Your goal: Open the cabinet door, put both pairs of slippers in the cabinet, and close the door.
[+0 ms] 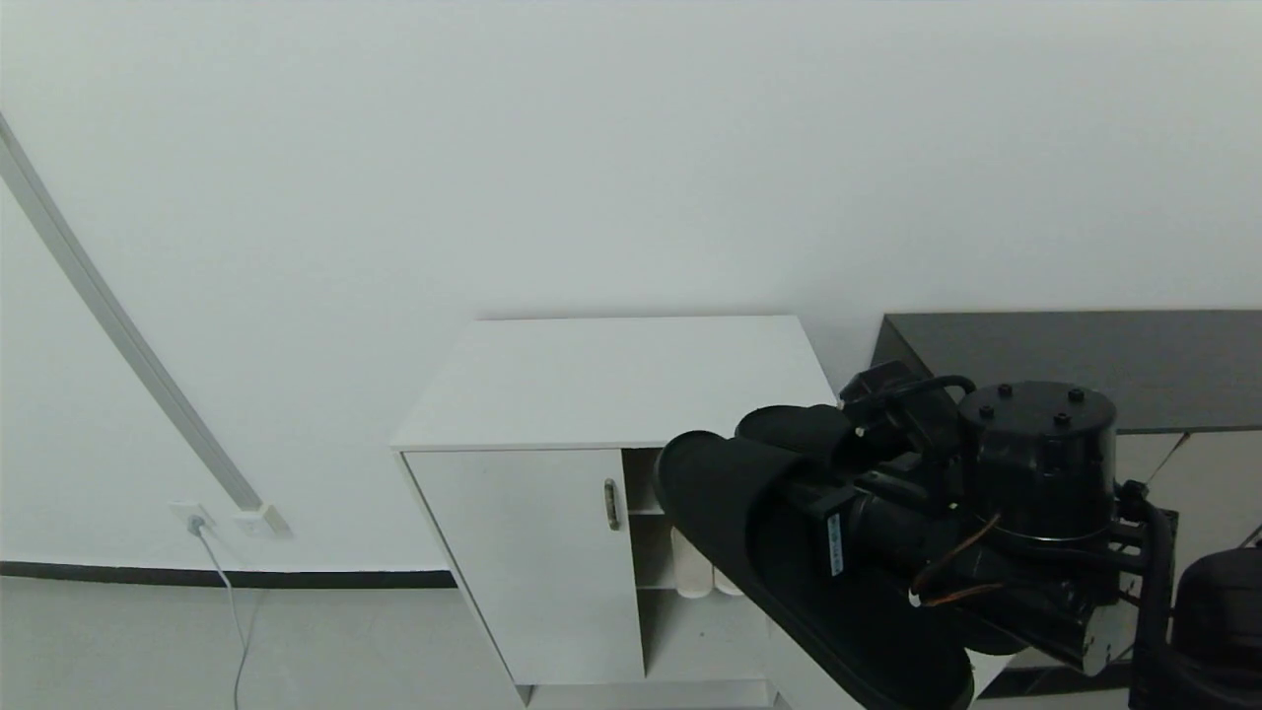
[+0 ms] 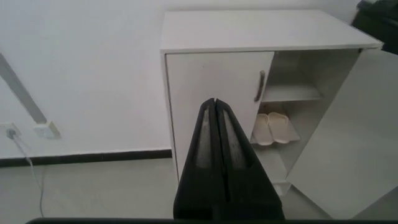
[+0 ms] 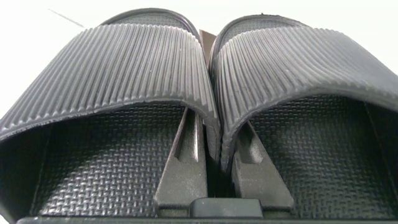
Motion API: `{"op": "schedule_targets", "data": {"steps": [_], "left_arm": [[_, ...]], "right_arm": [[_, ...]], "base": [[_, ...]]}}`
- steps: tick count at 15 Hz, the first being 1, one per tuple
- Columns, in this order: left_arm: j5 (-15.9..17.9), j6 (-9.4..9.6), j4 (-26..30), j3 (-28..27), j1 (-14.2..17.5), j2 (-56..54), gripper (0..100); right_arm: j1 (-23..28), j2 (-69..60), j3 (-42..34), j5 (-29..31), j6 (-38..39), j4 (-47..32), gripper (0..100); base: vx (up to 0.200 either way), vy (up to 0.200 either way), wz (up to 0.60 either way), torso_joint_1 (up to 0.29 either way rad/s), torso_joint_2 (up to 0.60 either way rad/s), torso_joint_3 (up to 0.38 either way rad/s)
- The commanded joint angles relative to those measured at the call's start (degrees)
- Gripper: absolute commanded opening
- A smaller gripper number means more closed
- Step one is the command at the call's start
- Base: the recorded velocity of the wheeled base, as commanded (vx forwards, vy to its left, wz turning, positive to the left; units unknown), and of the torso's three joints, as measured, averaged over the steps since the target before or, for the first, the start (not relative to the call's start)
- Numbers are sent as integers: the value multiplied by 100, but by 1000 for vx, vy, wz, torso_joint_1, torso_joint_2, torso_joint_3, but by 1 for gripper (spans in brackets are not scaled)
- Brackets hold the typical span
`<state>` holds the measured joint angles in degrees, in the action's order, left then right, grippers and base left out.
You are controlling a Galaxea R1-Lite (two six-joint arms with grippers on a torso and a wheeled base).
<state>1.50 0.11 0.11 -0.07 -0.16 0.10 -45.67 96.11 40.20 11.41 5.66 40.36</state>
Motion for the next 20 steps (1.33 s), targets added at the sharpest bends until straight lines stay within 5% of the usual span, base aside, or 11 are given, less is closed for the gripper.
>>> {"op": "schedule_targets", "data": {"steps": [1, 14, 20], "left_arm": [[-1, -2, -2, 7, -2, -1, 0], [-1, -2, -2, -1, -2, -1, 0], [-1, -2, -2, -1, -2, -1, 0]], "right_arm": [[-30, 39, 5, -7, 6, 7, 0], [-48, 136, -136, 2, -21, 235, 0], [-100, 136, -171, 2, -30, 235, 0]], "base": [[0, 0, 0, 0, 0, 0], [0, 0, 0, -5, 7, 7], [0, 0, 0, -145, 328, 181]]}}
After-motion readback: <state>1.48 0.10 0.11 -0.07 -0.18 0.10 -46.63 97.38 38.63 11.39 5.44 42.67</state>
